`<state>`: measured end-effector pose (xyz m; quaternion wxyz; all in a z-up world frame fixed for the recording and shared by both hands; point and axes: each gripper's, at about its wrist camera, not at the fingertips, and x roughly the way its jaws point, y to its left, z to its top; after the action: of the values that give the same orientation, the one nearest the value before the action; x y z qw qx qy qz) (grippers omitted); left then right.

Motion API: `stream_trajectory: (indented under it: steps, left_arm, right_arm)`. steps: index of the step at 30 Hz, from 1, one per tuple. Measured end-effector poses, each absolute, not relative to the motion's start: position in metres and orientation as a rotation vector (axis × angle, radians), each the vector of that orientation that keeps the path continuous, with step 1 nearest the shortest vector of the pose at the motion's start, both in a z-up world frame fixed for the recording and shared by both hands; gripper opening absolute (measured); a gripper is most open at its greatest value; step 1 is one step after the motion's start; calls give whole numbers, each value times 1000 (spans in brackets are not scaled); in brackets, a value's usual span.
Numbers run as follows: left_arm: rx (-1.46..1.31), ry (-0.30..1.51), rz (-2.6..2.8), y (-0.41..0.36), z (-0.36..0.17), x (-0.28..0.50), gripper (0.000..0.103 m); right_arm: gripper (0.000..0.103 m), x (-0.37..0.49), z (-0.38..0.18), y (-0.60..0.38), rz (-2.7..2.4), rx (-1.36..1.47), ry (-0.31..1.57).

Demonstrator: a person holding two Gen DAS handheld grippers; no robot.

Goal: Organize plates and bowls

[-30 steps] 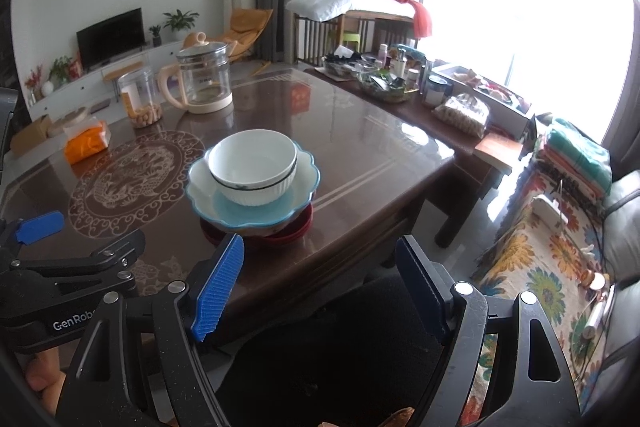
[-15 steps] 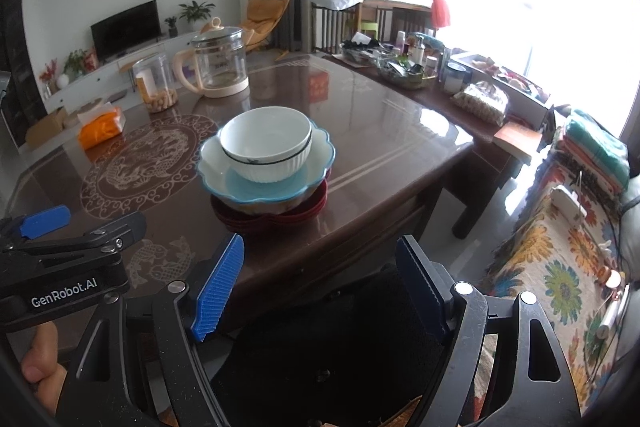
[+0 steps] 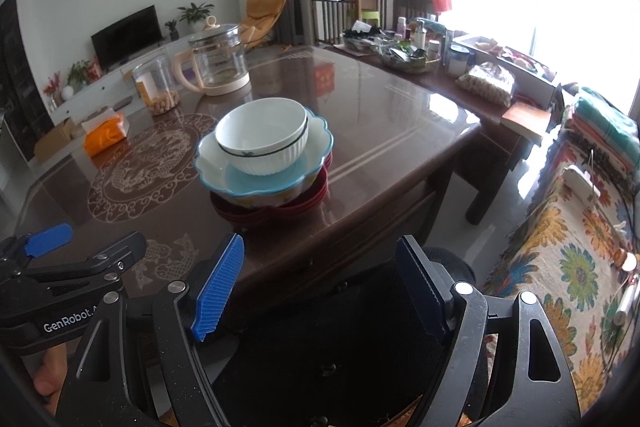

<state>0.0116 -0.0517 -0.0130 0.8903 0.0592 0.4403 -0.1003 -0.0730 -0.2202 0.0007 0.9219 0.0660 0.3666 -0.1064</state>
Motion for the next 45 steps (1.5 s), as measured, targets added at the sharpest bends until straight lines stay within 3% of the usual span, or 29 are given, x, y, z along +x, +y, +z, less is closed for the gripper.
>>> stream_trajectory:
  steps: [45]
  left_arm:
    - [128,895,-211,-52,-11,9,100]
  right_arm:
    - [81,-73,5,-220,-233,99,737]
